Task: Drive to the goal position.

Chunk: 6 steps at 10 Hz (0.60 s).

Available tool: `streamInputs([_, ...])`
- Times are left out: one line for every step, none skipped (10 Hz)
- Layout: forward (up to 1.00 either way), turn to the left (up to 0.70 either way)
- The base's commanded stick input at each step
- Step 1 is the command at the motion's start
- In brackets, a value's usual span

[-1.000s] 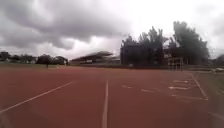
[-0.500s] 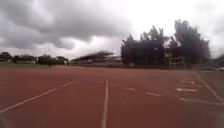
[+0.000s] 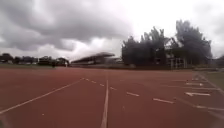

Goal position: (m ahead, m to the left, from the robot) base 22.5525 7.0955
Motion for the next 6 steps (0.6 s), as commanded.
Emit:
streamInputs([0.7, 0.0])
streamInputs([0.7, 0.0])
streamInputs([0.7, 0.0])
streamInputs([0.7, 0.0])
streamInputs([0.7, 0.0])
streamInputs([0.7, 0.0])
